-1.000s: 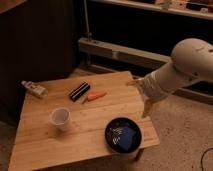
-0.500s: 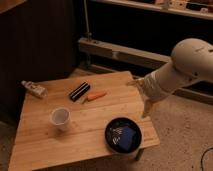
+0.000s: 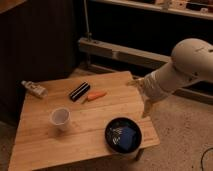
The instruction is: Place the eraser in the ceramic cup
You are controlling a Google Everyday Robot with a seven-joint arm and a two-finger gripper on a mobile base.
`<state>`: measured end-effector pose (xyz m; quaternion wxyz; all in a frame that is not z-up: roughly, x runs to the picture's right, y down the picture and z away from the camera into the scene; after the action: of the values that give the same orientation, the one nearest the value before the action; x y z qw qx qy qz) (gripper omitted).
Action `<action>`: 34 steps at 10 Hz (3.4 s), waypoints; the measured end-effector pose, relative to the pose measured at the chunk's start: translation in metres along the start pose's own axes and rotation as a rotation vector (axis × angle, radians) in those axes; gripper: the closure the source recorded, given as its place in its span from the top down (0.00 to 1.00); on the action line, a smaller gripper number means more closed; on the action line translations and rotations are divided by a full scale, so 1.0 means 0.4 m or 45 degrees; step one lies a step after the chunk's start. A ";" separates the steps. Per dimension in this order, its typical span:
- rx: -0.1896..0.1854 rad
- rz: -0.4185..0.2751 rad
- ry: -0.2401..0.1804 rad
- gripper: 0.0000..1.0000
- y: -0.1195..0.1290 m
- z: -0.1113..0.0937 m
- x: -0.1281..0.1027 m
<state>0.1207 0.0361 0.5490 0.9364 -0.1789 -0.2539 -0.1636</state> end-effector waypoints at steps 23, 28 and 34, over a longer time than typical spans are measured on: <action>0.026 -0.293 0.206 0.80 -0.537 0.220 0.053; 0.050 -0.297 0.215 0.80 -0.585 0.263 0.044; -0.019 -0.249 0.225 0.80 -0.576 0.334 0.062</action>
<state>-0.0064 -0.1169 0.7279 0.9334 -0.1451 -0.1854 -0.2710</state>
